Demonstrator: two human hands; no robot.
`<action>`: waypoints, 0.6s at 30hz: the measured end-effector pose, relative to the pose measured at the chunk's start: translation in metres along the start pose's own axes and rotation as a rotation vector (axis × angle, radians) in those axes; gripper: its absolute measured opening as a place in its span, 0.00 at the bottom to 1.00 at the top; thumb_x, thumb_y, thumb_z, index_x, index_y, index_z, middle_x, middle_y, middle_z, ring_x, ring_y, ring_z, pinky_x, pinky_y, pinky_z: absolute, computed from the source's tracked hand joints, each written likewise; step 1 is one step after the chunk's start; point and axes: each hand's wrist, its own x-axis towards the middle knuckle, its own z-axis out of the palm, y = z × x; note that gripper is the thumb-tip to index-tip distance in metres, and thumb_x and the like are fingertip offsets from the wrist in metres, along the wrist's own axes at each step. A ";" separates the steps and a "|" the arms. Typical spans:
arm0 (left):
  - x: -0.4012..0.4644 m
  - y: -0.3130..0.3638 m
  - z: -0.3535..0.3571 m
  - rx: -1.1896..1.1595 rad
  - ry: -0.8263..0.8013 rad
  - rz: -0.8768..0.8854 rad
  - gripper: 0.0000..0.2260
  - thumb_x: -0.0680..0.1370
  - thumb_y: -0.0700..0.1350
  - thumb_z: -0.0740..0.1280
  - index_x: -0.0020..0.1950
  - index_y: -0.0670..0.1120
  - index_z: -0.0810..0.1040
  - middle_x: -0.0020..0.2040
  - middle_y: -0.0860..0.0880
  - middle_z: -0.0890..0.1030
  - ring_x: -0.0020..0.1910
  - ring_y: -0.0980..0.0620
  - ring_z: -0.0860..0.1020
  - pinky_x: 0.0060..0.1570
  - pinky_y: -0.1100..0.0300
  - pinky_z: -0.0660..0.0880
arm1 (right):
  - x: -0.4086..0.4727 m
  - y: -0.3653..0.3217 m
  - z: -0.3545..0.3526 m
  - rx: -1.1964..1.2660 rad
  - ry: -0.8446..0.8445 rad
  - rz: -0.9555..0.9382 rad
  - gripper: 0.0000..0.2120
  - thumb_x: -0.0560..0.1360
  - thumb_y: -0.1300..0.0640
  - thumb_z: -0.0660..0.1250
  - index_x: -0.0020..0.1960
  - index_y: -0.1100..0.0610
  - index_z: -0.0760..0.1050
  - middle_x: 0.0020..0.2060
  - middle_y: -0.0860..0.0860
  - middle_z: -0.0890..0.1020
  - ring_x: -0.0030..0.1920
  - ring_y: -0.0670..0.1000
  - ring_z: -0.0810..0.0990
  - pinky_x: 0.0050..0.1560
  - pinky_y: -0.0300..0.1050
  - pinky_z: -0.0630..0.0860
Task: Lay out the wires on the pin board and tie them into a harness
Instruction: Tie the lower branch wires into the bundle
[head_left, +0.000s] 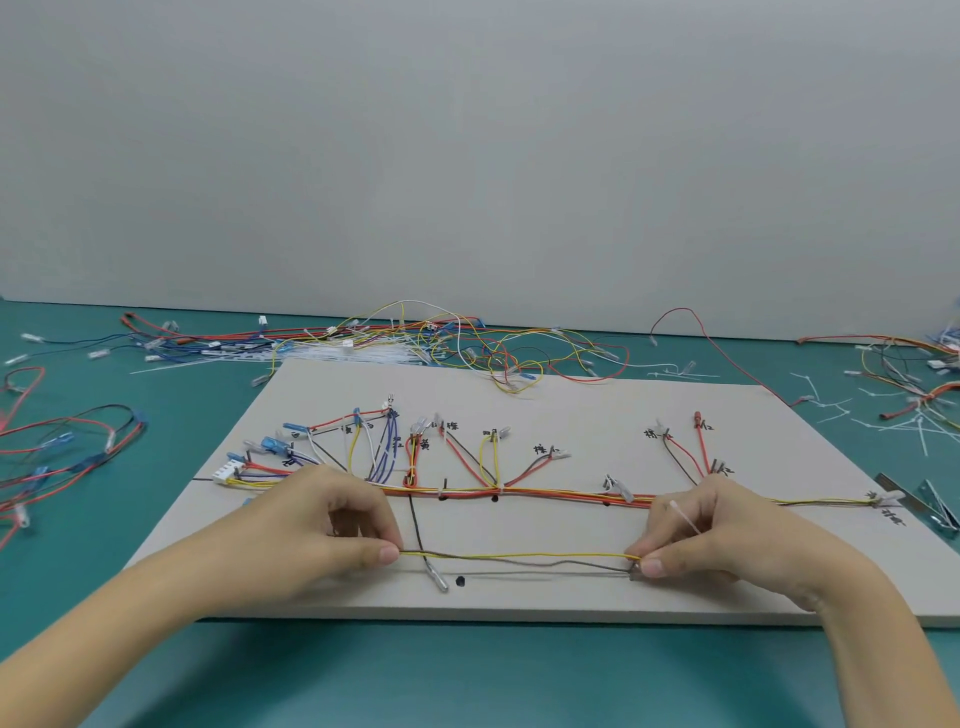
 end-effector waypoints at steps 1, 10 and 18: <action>0.000 0.000 0.001 0.024 -0.002 0.001 0.06 0.74 0.46 0.73 0.42 0.58 0.83 0.38 0.56 0.83 0.38 0.53 0.78 0.41 0.58 0.75 | 0.000 0.001 0.000 -0.006 0.009 0.004 0.05 0.63 0.62 0.79 0.38 0.59 0.86 0.34 0.49 0.84 0.34 0.42 0.79 0.33 0.27 0.69; -0.002 0.002 0.013 0.123 0.062 0.103 0.23 0.78 0.34 0.64 0.52 0.65 0.83 0.43 0.59 0.76 0.42 0.56 0.75 0.39 0.68 0.67 | 0.002 0.003 -0.001 -0.077 0.036 -0.002 0.05 0.63 0.62 0.80 0.38 0.58 0.85 0.34 0.55 0.85 0.34 0.44 0.79 0.37 0.34 0.73; -0.003 0.003 0.022 0.169 0.098 0.140 0.18 0.75 0.37 0.67 0.47 0.62 0.85 0.43 0.62 0.80 0.43 0.60 0.77 0.39 0.73 0.65 | 0.001 0.002 0.002 -0.074 0.054 0.004 0.06 0.64 0.63 0.80 0.38 0.58 0.84 0.30 0.52 0.83 0.29 0.43 0.75 0.34 0.32 0.72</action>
